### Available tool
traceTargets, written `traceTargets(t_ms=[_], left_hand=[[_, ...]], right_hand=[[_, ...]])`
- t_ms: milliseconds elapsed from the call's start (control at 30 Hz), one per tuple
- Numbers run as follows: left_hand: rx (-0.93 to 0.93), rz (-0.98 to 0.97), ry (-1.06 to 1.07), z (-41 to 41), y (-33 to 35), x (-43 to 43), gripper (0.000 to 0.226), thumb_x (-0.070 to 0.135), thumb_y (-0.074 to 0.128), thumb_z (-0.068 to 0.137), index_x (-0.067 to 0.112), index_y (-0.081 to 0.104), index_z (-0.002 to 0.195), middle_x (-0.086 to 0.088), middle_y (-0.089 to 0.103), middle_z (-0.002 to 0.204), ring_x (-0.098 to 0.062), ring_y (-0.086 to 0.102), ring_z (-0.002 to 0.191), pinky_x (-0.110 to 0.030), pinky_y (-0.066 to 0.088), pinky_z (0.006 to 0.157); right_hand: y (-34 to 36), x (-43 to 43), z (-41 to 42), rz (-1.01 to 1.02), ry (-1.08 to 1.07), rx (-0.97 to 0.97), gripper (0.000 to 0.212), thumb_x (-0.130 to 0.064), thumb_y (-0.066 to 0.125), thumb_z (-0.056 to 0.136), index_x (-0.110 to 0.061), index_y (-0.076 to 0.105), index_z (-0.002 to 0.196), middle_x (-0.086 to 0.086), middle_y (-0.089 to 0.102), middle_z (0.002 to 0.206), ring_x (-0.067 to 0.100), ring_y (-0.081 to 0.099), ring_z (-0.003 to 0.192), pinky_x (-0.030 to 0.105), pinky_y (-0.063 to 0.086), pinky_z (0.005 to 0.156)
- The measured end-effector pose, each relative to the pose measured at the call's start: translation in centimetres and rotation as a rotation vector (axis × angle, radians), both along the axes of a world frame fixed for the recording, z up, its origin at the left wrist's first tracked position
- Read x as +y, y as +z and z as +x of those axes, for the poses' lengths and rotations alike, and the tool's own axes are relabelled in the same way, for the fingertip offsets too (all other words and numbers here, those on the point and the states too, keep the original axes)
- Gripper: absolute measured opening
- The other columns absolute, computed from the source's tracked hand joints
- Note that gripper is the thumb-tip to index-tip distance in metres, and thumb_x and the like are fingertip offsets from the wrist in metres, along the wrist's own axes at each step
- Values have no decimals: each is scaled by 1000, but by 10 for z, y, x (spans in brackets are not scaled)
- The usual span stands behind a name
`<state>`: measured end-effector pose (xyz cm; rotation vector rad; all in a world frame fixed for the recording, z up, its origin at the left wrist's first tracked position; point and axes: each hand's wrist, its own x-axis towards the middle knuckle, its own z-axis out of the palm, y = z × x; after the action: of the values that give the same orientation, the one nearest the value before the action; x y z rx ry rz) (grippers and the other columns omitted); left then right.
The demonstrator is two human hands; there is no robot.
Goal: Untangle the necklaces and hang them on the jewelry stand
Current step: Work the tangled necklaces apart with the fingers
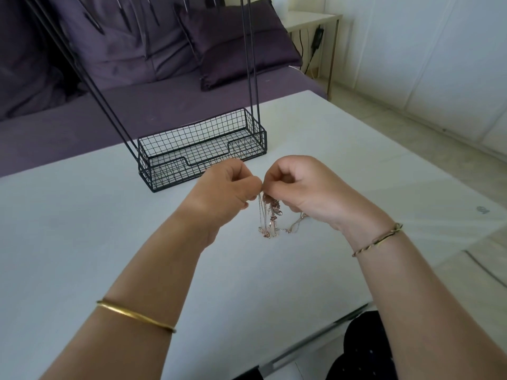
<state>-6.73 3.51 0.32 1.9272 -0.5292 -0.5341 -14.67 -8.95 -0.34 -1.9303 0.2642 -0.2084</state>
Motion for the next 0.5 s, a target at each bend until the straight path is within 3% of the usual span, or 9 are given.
traceTargets(t_ms=[133, 200, 367, 500], left_hand=[[-126, 89, -1, -5, 1, 0, 9, 10, 61, 82, 9, 52, 79, -9, 53, 77, -18, 47, 72, -32, 38, 65], [-138, 105, 6, -7, 2, -2, 10, 11, 61, 81, 10, 51, 79, -9, 54, 77, -18, 48, 72, -31, 38, 63], [-23, 56, 21, -2, 0, -2, 11, 8, 64, 79, 9, 53, 81, -3, 59, 68, -18, 56, 70, -39, 53, 80], [34, 4, 22, 1, 0, 0, 18, 6, 67, 80, 13, 52, 85, -5, 58, 76, -18, 56, 73, -31, 51, 72]], right_hand=[[-3, 1, 2, -95, -24, -7, 11, -2, 60, 78, -11, 59, 73, 5, 67, 69, 1, 47, 46, 12, 34, 42], [-4, 1, 3, -124, -48, -22, 12, -2, 62, 77, -12, 59, 72, 3, 64, 66, 4, 48, 49, 14, 35, 44], [-5, -1, 2, -86, -46, -50, 15, 1, 60, 77, -14, 59, 74, 12, 67, 73, 4, 48, 50, 14, 36, 45], [-3, -3, 0, -56, -14, -37, 19, 3, 58, 80, -14, 67, 83, 3, 66, 69, -1, 50, 48, 8, 33, 43]])
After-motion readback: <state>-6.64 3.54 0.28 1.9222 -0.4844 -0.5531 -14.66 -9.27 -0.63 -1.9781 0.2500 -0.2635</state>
